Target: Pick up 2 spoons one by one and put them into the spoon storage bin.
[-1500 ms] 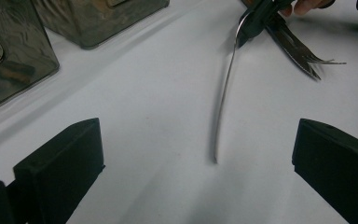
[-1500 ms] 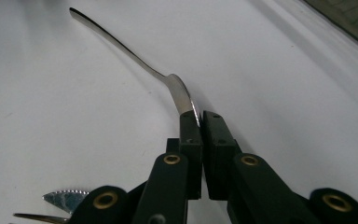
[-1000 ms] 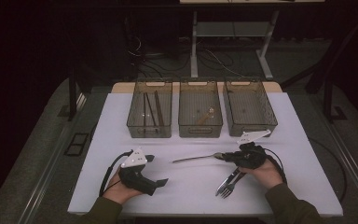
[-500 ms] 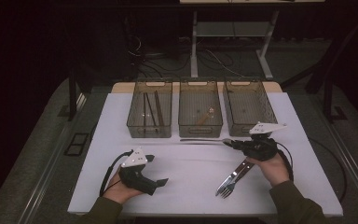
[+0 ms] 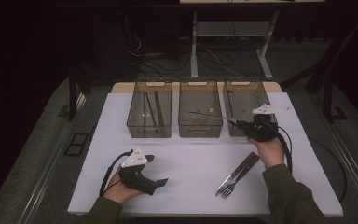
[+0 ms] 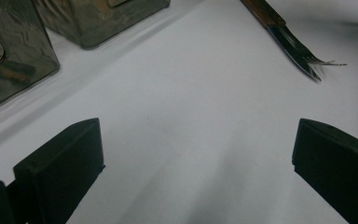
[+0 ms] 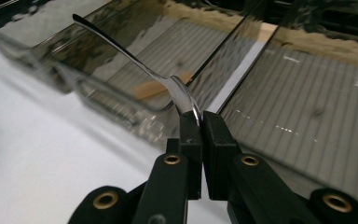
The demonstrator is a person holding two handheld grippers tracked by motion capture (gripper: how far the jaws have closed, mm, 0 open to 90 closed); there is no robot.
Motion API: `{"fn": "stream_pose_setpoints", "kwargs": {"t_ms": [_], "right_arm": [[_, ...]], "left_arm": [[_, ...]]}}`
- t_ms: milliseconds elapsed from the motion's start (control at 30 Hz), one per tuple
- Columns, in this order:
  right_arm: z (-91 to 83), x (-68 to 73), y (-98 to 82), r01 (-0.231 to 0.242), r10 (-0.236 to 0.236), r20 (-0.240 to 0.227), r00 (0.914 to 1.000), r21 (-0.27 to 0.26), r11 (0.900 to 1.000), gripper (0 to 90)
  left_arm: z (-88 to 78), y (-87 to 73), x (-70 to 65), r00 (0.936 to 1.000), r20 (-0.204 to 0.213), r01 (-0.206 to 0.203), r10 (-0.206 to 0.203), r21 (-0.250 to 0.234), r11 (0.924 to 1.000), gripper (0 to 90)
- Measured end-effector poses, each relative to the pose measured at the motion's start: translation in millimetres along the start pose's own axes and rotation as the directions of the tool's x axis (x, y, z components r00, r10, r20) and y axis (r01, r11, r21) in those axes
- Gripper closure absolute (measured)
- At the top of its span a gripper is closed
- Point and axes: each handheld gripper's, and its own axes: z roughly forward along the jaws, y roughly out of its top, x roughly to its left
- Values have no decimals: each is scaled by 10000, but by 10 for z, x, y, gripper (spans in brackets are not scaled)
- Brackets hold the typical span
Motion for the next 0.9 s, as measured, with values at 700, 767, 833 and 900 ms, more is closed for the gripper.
{"fn": "stream_pose_setpoints", "kwargs": {"t_ms": [700, 767, 833, 900], "right_arm": [[633, 3, 561, -361, 261, 1614, 9865, 589, 9976, 868], [690, 0, 588, -370, 261, 1642, 9861, 640, 9973, 868], [744, 12, 618, -374, 230, 1755, 9842, 790, 9962, 868], [790, 29, 642, -303, 137, 1845, 9827, 877, 9957, 868]], "left_arm": [[4, 9, -27, 9998, 159, -116, 117, -58, 9999, 7], [7, 9, -33, 9998, 178, -68, 70, -102, 9999, 7], [8, 11, -32, 9998, 190, -75, 77, -106, 9999, 7], [10, 12, -28, 9997, 182, -132, 133, -92, 9999, 7]]}}
